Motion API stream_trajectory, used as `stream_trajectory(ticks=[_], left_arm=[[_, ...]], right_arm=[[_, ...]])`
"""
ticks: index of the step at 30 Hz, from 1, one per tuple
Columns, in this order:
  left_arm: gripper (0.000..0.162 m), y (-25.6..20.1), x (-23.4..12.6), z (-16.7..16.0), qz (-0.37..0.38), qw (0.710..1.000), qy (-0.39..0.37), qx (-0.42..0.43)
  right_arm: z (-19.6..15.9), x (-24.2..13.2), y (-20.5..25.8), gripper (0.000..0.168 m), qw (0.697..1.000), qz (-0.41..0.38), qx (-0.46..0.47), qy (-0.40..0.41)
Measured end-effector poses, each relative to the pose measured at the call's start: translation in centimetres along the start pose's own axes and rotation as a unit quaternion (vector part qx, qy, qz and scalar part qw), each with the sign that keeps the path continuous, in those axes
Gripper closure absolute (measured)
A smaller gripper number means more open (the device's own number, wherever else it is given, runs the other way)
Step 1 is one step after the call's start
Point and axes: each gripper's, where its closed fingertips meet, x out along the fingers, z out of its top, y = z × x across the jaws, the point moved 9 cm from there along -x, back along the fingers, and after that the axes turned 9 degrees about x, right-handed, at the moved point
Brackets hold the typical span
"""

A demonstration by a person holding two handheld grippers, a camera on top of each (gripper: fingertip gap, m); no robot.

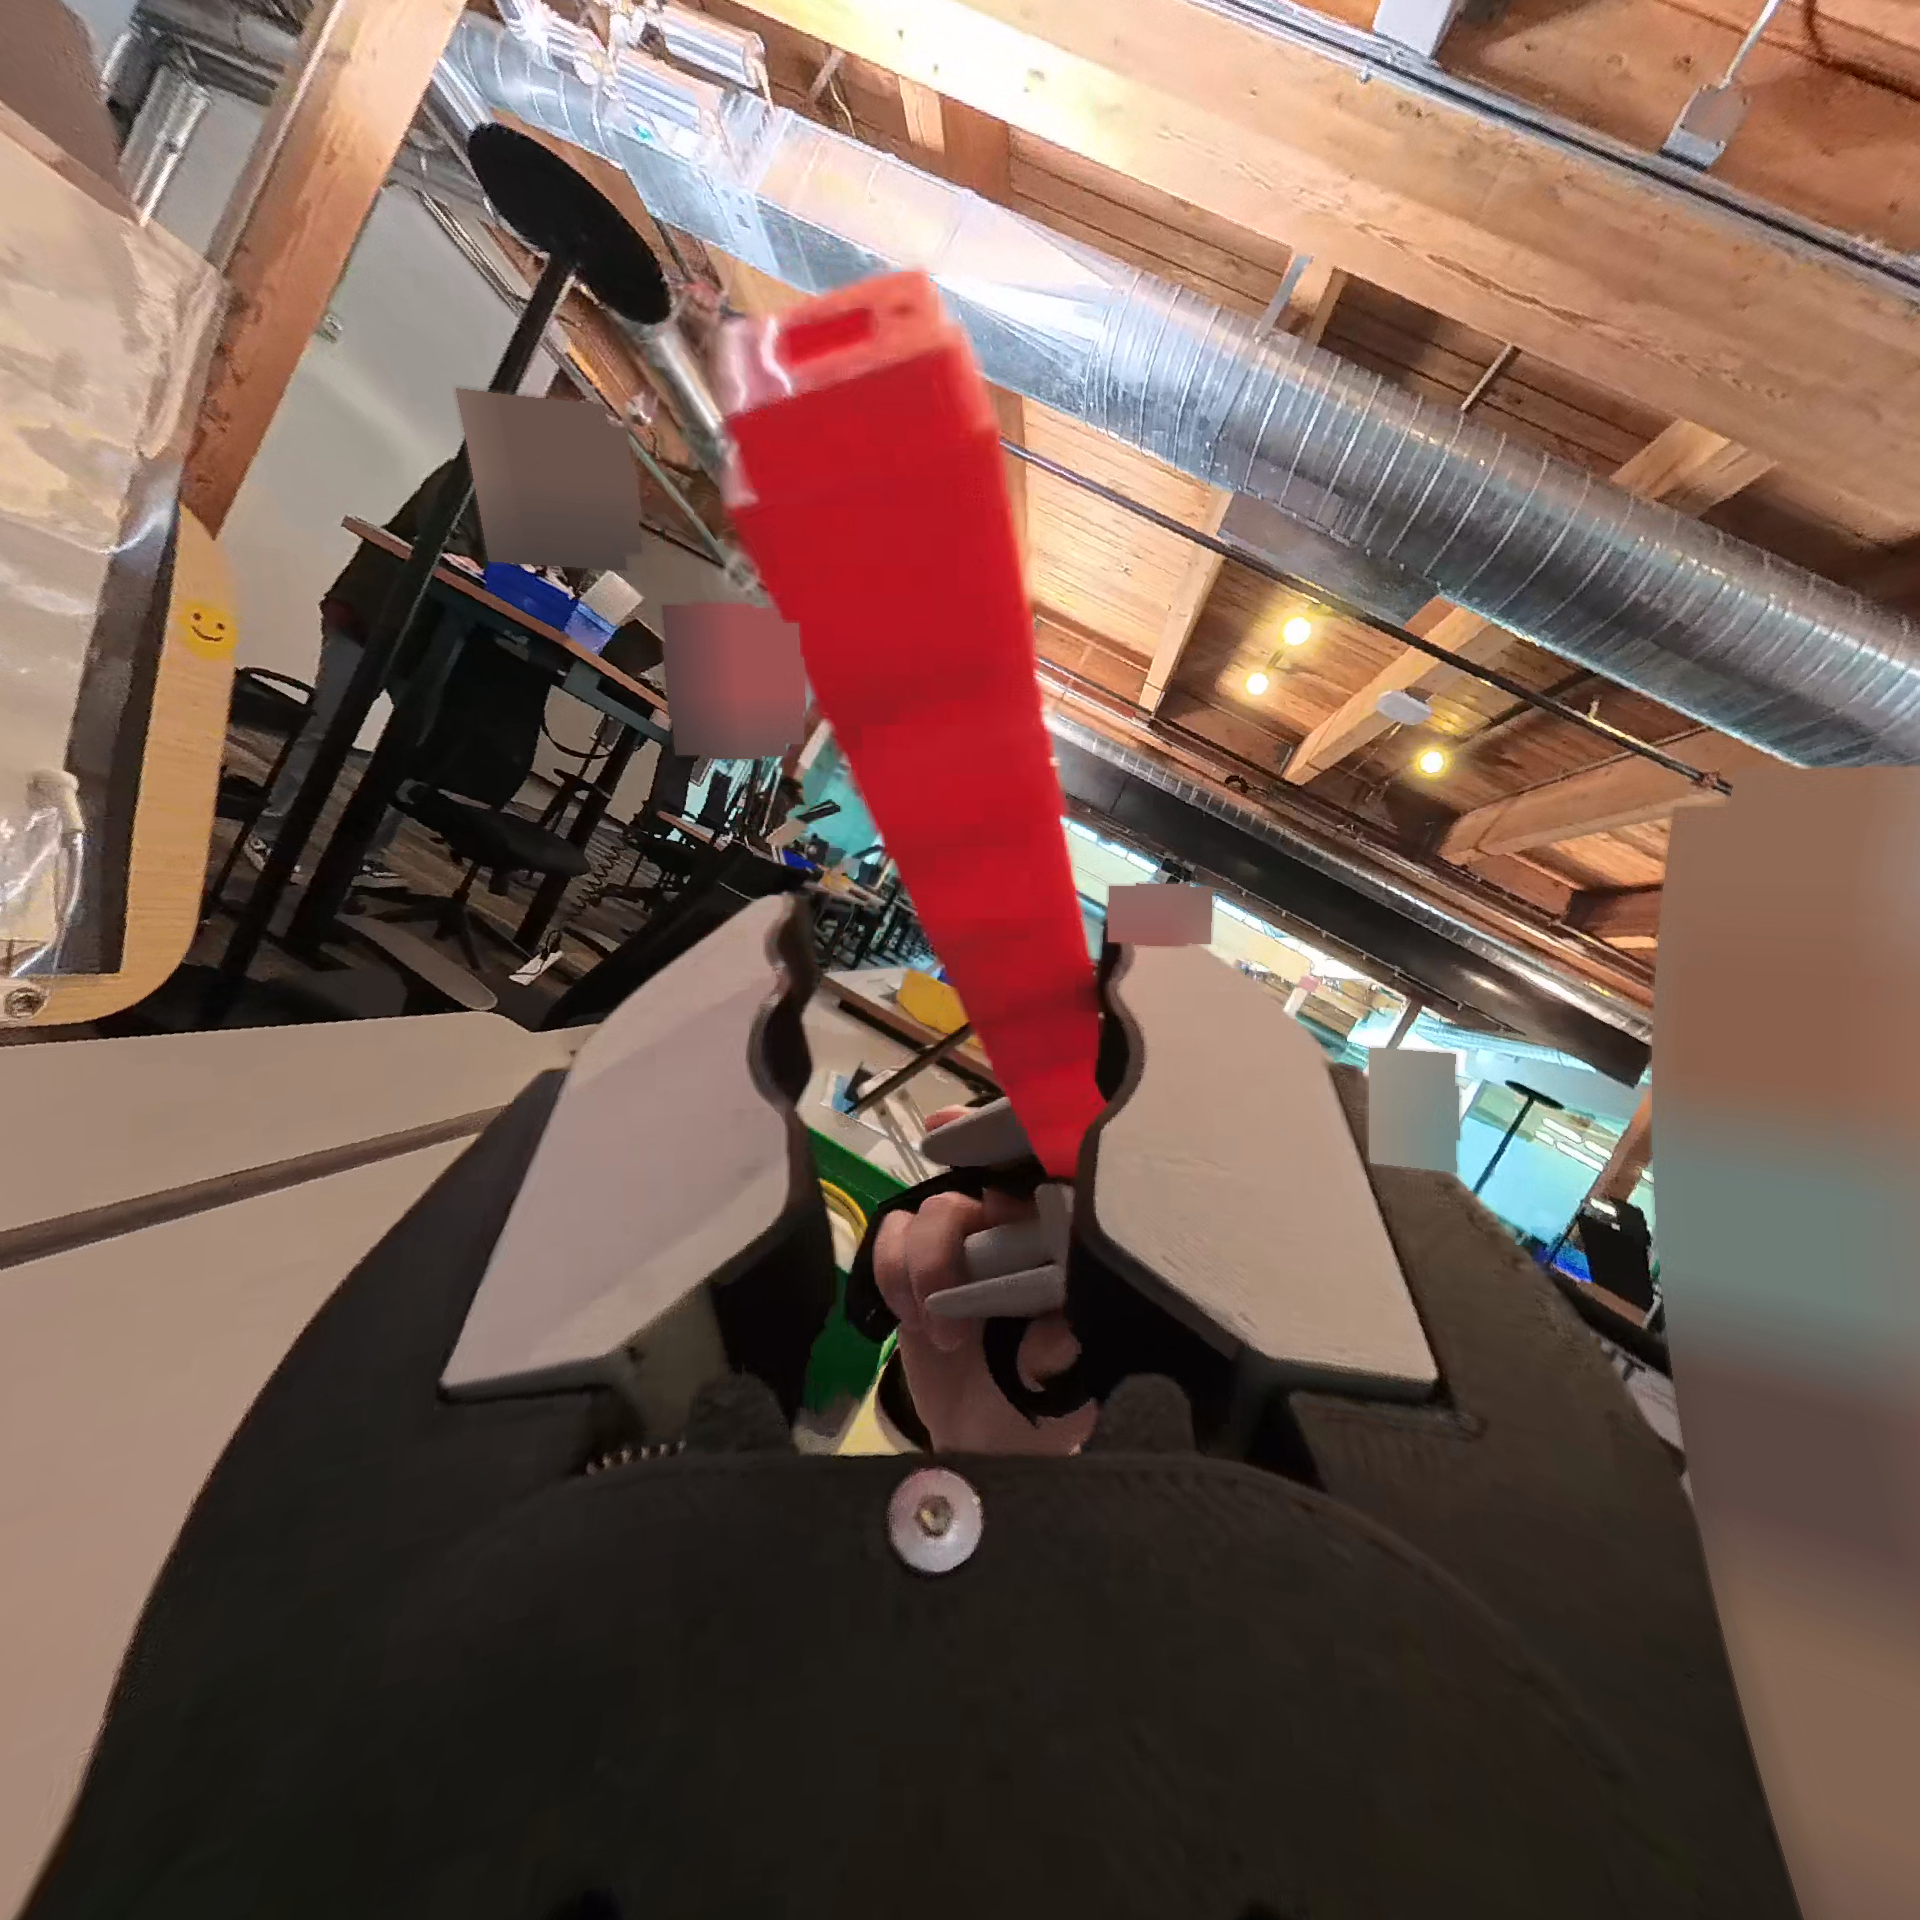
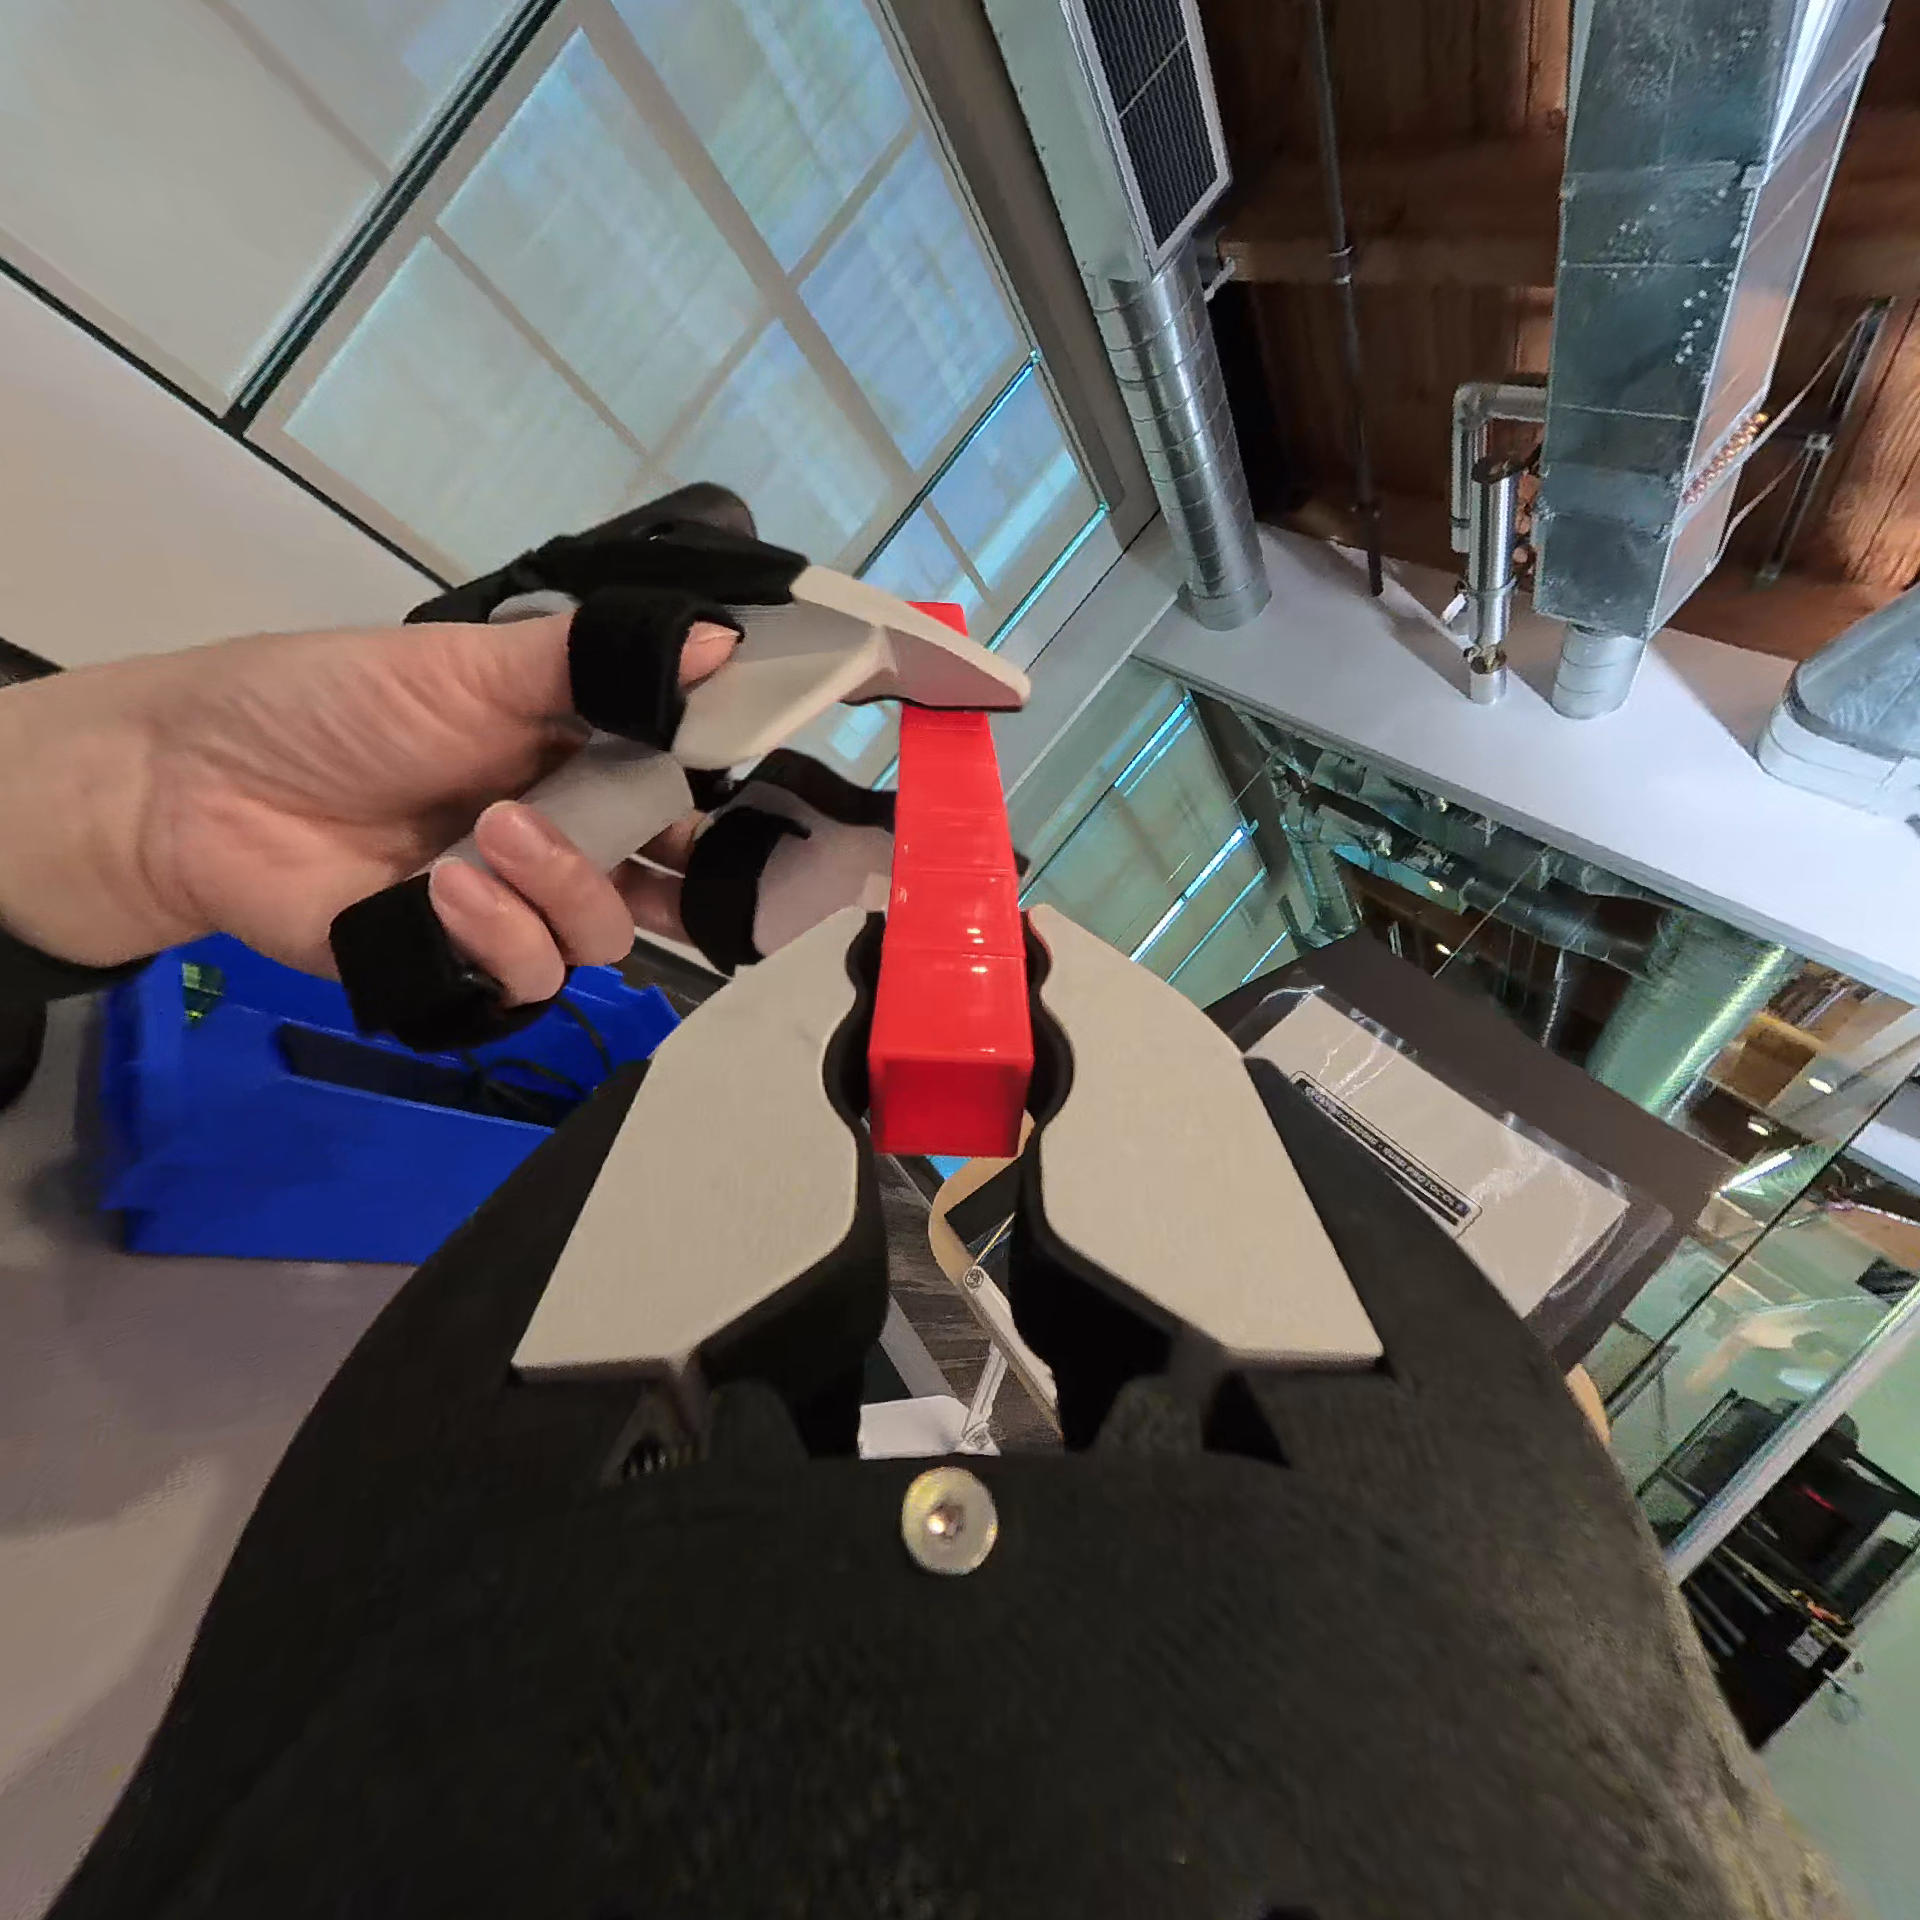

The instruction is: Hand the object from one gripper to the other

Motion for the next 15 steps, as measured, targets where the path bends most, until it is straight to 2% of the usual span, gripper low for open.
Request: stream_trajectory(ticks=[2,4,6,8,11,15], left_arm=[[0.094,0.4,-0.2,0.3,0.018,1.0,-0.003,-0.002],[0.091,0.5,-0.8,1.1,0.03,0.999,-0.015,0.03],[0.086,0.3,-1.6,2.2,0.063,0.992,-0.023,0.109],[0.087,-0.5,-2.2,3.1,0.109,0.964,-0.002,0.241],[0.084,-2.2,-2.2,2.7,0.17,0.881,0.062,0.438],[0.078,-3.2,-0.1,-0.8,0.208,0.736,0.137,0.63]], right_arm=[[0.4,-0.3,-0.6,0.144,1.0,-0.008,0.008,0.003],[0.8,-0.6,-1.6,0.144,0.999,-0.016,0.027,0.013],[1.0,-1.0,-2.9,0.144,0.998,-0.016,0.053,0.043],[1.0,-1.3,-4.1,0.144,0.991,-0.001,0.095,0.093],[0.8,-1.9,-5.6,0.144,0.975,0.017,0.178,0.134],[-0.1,-2.0,-6.6,0.144,0.953,0.015,0.28,0.115]])
